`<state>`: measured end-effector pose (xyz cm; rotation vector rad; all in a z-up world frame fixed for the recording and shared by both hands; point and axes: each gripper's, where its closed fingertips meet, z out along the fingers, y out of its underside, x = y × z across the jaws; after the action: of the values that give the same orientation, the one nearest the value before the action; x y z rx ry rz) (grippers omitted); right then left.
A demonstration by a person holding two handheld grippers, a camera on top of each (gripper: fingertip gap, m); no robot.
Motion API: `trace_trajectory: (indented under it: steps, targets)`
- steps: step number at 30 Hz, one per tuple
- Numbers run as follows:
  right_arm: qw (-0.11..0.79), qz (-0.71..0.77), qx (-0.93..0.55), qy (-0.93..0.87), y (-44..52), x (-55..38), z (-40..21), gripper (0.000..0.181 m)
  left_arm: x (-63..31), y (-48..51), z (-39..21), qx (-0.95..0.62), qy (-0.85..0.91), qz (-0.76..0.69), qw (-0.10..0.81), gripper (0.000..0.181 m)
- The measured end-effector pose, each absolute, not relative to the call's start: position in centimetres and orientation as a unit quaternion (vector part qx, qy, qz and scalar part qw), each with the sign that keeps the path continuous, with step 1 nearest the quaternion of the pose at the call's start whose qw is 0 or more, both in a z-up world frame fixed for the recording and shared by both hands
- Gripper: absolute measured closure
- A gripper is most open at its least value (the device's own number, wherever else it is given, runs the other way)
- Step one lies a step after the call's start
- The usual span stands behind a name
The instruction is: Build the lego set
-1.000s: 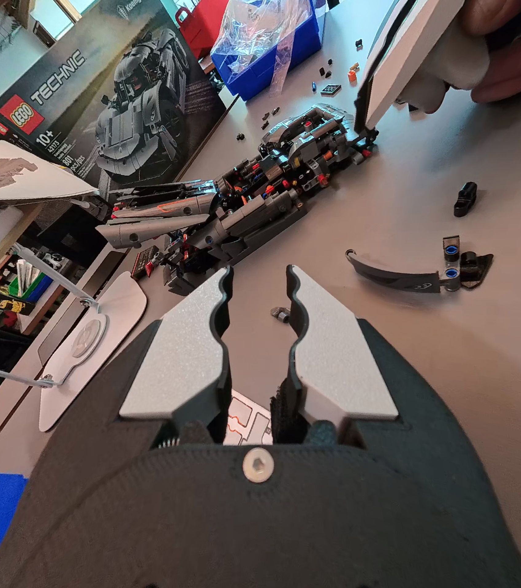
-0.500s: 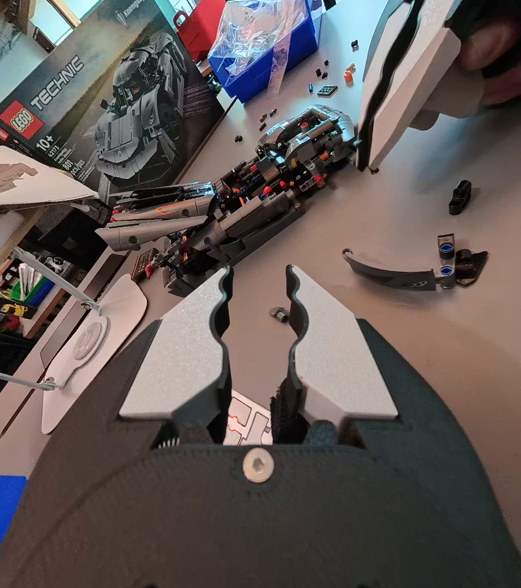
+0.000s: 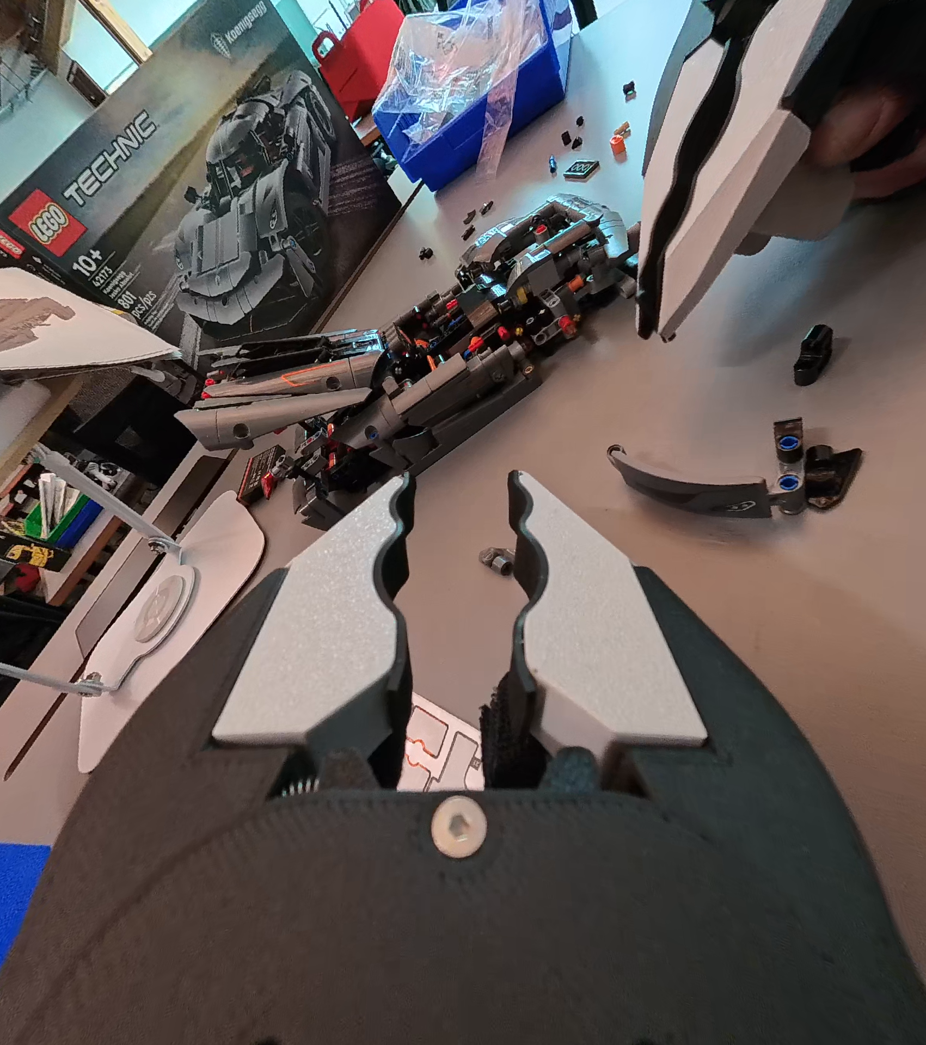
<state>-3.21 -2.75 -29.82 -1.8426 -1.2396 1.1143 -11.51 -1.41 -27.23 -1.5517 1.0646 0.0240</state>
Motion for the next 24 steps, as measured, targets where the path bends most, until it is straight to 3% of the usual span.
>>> trace_trajectory:
  steps: [24]
  targets:
    - [0.264, 0.373, -0.731, -0.507, -3.9, -2.6, -32.5, 0.175, -11.6, -1.5, -26.7, -0.661, 0.454, -0.003, 0.597, 0.150]
